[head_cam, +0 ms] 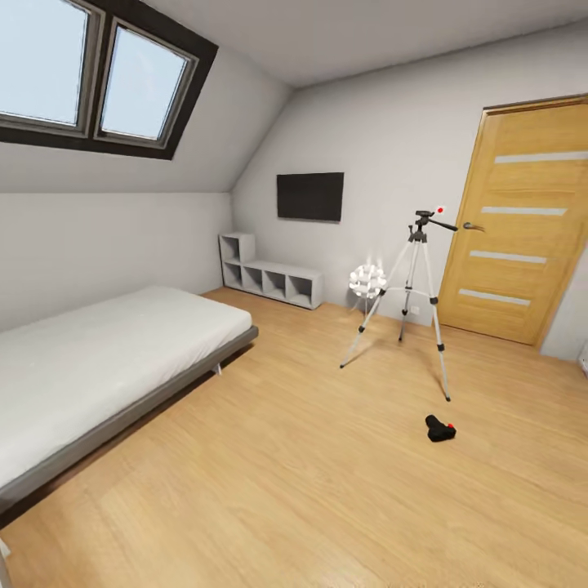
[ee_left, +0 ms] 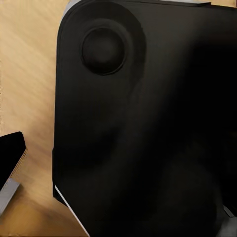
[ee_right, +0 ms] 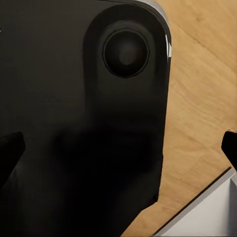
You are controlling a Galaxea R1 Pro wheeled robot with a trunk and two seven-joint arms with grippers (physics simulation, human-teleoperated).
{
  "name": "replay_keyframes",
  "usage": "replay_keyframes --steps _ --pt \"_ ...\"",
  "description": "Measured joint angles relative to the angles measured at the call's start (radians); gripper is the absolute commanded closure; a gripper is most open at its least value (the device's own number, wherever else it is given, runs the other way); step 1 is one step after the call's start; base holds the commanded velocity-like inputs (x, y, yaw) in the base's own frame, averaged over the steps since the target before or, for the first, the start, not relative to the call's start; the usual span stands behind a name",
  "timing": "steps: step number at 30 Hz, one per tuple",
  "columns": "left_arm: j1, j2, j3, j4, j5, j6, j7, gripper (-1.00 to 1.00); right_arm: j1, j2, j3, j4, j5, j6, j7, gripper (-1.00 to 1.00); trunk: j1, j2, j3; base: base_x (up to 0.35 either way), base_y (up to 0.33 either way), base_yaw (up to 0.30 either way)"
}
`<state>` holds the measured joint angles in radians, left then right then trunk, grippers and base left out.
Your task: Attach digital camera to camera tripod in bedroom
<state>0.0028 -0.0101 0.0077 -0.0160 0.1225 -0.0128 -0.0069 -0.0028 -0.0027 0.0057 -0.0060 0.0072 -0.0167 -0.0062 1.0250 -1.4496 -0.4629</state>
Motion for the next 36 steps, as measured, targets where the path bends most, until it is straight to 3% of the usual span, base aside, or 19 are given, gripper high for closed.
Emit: replay_keyframes --steps 36 --pt "0.0 0.001 0.0 0.0 0.0 -0.001 0.0 -1.0 0.0 0.001 0.0 0.0 0.001 0.0 -0.001 -1.0 0.0 0.0 0.0 0.0 0.0 -0.296"
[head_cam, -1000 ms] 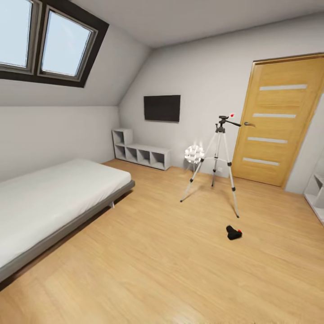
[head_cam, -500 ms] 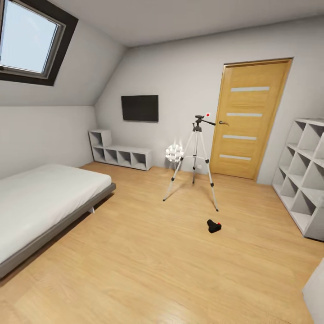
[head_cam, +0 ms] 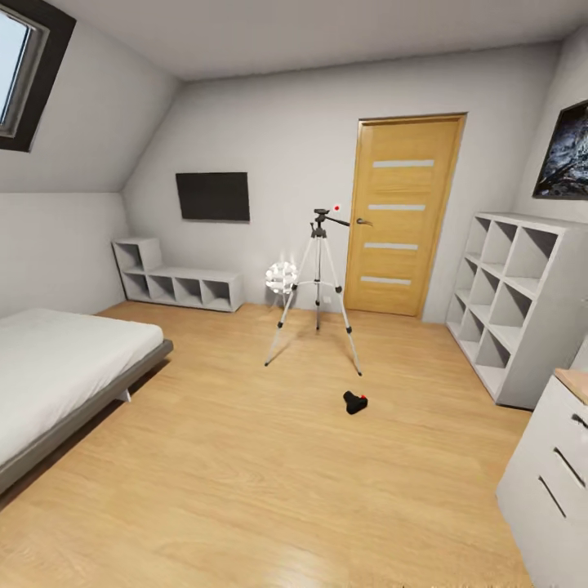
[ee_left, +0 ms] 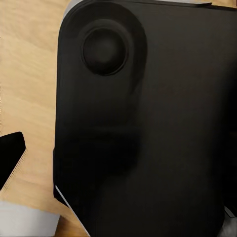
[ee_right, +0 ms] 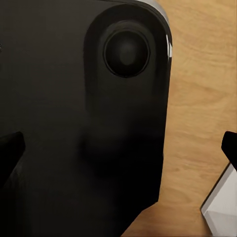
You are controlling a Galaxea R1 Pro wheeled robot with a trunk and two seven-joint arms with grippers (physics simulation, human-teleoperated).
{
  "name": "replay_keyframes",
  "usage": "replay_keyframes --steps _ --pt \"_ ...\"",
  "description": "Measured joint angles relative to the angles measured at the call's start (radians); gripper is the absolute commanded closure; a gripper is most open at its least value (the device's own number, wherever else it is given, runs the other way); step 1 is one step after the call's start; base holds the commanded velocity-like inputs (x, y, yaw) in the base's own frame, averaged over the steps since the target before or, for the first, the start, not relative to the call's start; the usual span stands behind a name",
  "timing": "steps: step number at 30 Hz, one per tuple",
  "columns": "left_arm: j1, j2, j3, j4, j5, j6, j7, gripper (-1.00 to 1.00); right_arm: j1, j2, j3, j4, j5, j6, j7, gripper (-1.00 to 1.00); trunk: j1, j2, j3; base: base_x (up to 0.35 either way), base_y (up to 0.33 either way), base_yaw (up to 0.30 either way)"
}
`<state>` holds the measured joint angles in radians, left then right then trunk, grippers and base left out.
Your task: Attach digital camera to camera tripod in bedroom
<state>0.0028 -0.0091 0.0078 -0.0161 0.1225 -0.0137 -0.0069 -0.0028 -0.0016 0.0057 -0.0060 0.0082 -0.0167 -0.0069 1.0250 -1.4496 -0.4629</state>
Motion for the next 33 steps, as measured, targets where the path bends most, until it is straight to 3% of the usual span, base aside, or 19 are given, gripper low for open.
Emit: replay_keyframes --steps 13,33 --pt "0.0 0.001 0.0 0.0 0.0 0.001 0.0 -1.0 0.0 0.0 0.0 0.0 0.0 0.0 0.001 -1.0 0.0 0.0 0.0 0.023 0.0 -0.295" --pt "0.0 0.002 0.0 0.0 0.001 0.001 0.0 -1.0 0.0 -0.007 0.004 0.0 0.007 0.0 0.004 -1.0 -0.001 0.0 0.0 0.304 0.0 -0.025"
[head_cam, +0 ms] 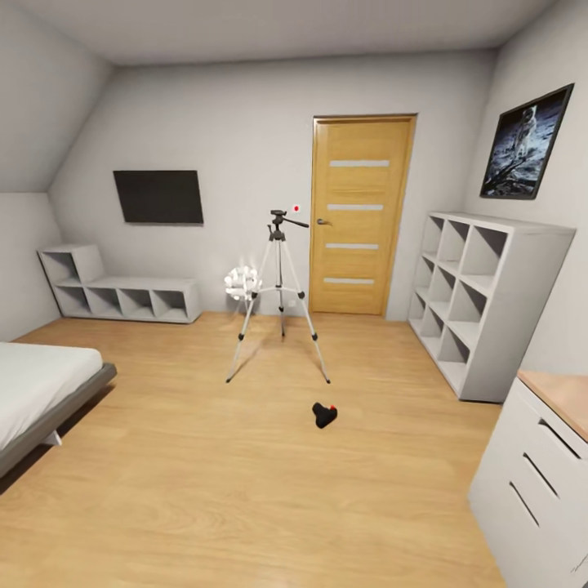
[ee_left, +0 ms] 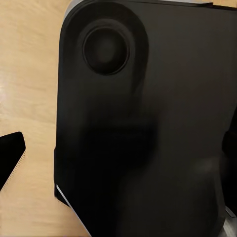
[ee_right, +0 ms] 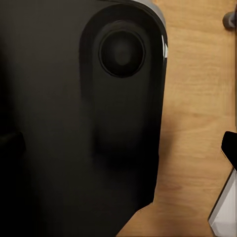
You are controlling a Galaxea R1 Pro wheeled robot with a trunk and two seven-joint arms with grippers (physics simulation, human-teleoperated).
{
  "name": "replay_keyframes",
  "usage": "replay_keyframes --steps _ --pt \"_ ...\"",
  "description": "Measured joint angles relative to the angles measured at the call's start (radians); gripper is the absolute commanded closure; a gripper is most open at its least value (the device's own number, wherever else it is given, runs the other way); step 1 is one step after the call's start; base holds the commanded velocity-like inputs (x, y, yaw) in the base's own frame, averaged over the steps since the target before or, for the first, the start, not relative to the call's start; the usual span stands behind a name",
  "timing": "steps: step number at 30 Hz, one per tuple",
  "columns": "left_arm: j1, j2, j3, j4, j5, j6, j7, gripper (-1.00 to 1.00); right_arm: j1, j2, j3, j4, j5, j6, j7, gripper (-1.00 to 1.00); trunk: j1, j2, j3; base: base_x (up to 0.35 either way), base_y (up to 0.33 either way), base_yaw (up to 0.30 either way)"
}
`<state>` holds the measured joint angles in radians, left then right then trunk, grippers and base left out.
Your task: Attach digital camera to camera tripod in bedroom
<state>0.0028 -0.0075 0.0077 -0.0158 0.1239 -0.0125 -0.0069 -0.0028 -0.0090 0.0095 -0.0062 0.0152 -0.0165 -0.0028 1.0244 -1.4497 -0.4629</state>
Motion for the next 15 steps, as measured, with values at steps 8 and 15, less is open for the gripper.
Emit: replay_keyframes --steps 8,15 --pt "0.0 0.0 0.0 0.0 0.001 0.0 0.0 -1.0 0.0 0.0 0.0 0.0 0.0 0.0 0.0 -1.0 0.0 0.0 0.0 0.321 0.0 0.0" --pt "0.0 0.0 0.001 0.0 0.001 0.0 0.0 -1.0 0.0 0.0 0.0 0.0 0.0 0.0 0.0 -1.0 0.0 0.0 0.0 0.321 0.0 0.0"
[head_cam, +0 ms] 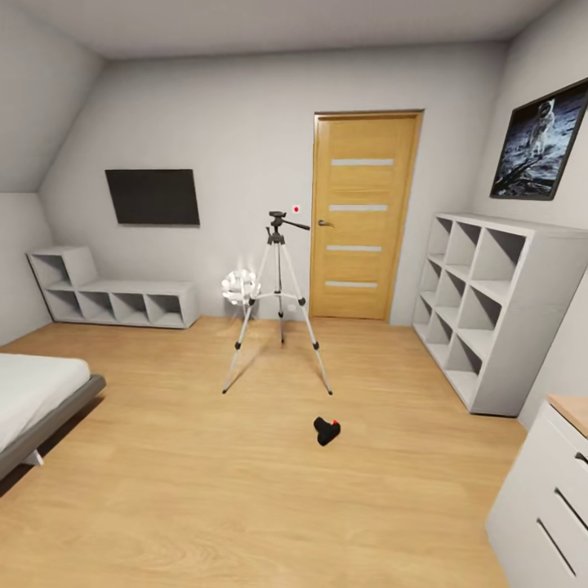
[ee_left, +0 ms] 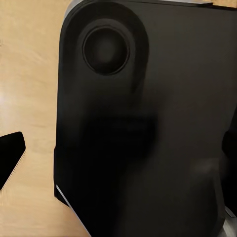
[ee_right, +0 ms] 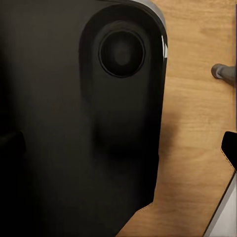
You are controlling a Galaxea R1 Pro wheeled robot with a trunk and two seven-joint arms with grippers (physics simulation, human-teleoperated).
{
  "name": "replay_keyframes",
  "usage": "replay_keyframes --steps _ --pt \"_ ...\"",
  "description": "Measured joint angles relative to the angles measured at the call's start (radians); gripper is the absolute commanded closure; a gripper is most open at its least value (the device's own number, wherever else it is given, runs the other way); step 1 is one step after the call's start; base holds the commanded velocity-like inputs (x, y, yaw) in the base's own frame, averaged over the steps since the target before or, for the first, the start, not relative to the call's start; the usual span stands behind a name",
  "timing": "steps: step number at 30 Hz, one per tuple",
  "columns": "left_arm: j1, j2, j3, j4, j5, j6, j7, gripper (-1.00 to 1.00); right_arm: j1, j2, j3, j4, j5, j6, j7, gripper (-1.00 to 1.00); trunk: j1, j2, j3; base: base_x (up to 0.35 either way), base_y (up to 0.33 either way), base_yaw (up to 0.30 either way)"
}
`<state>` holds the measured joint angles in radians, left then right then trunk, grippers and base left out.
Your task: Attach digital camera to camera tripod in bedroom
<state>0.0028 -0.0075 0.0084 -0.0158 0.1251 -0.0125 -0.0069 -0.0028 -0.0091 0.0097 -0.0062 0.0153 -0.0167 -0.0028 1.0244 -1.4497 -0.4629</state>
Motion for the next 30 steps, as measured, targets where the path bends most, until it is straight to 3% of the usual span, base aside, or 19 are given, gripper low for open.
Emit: replay_keyframes --steps 30 --pt "0.0 0.0 0.0 0.0 0.001 0.0 0.0 -1.0 0.0 0.0 -0.001 0.0 -0.001 0.0 0.003 -1.0 0.0 0.0 0.0 0.321 0.0 0.0"
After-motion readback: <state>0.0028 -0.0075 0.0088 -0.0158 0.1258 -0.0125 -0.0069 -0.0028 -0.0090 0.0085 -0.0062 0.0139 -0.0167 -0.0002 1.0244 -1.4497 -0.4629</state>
